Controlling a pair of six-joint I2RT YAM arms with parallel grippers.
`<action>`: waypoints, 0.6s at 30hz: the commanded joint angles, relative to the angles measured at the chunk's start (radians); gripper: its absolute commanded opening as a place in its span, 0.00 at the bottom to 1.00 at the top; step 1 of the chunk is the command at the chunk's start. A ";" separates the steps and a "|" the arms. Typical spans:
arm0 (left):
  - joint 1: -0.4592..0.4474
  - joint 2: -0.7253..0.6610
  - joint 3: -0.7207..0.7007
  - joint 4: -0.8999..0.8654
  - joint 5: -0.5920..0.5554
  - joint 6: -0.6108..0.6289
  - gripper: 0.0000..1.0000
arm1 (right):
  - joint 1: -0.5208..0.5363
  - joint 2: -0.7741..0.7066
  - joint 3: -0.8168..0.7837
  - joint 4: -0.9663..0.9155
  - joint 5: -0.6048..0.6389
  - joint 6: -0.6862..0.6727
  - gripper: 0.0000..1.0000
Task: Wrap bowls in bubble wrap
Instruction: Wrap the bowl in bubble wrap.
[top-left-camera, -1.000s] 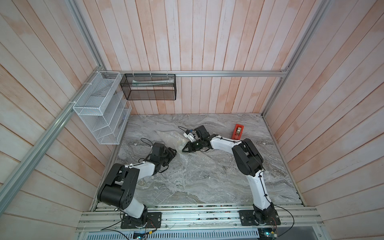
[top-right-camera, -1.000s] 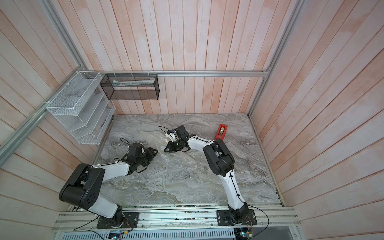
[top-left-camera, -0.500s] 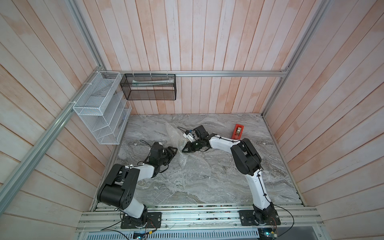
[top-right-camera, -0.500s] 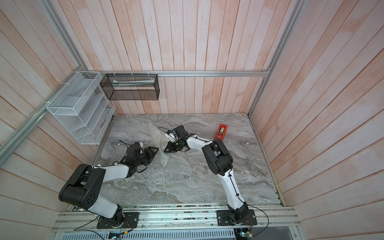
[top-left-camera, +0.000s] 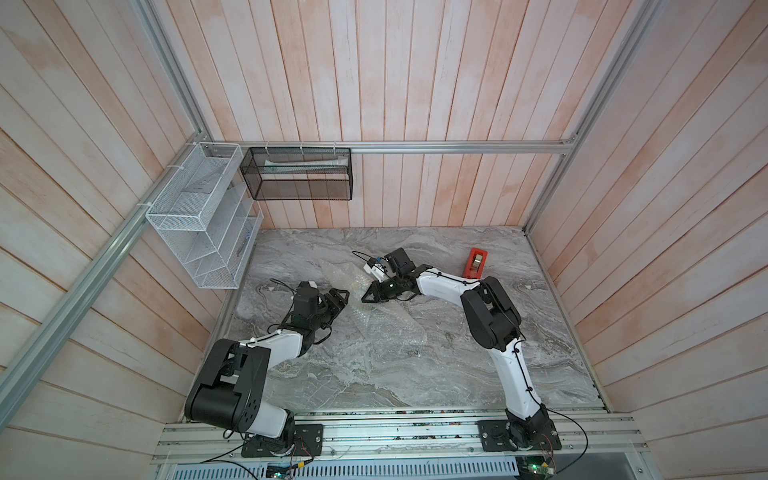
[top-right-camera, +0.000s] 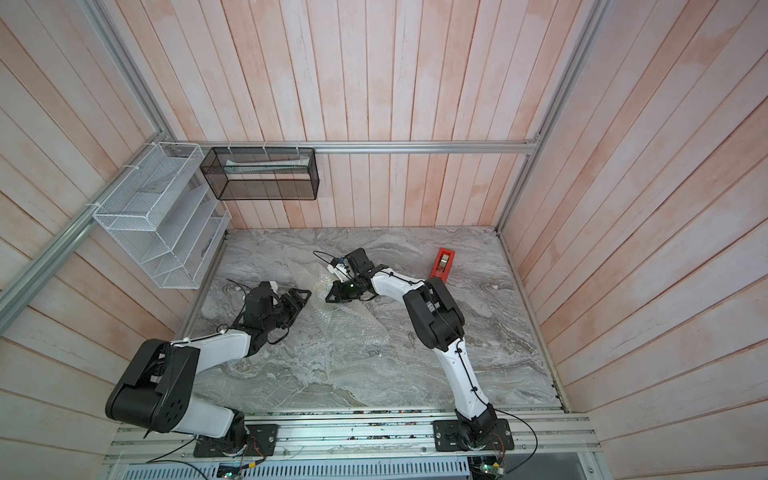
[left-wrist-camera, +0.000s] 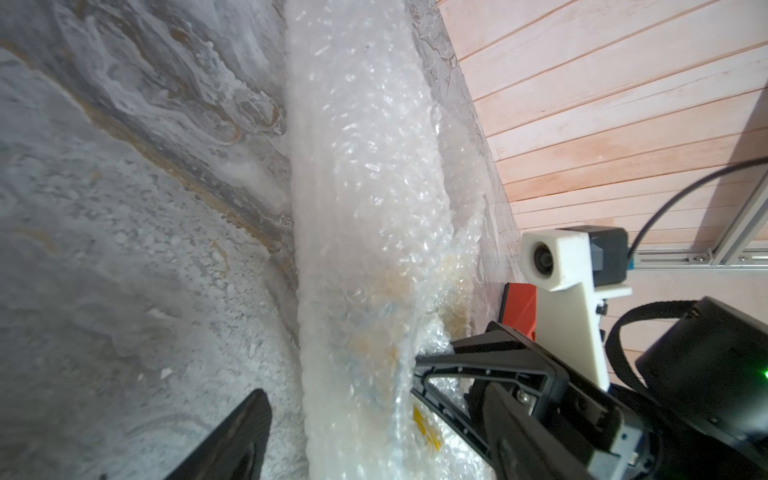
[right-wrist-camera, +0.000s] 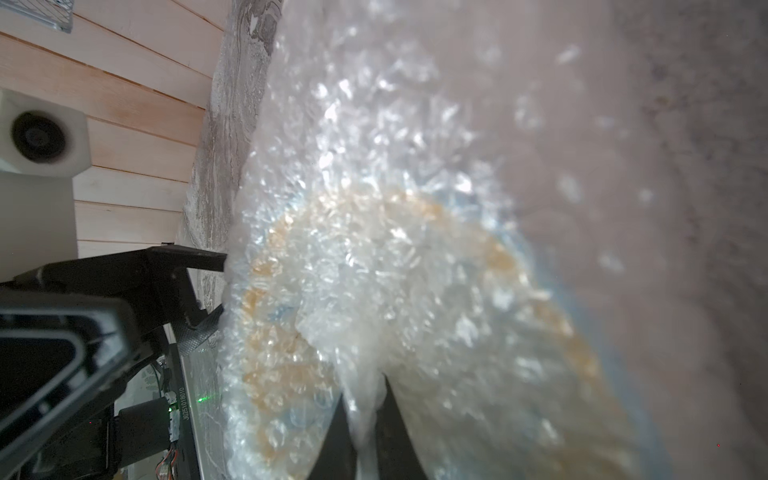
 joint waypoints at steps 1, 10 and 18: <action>0.006 0.075 0.056 0.013 0.038 0.040 0.84 | 0.020 0.039 0.031 -0.042 -0.008 -0.026 0.10; 0.011 0.181 0.132 0.056 0.107 0.043 0.83 | 0.026 0.046 0.041 -0.052 0.004 -0.029 0.10; 0.010 0.276 0.176 0.037 0.136 0.045 0.71 | 0.029 0.049 0.053 -0.054 0.003 -0.026 0.10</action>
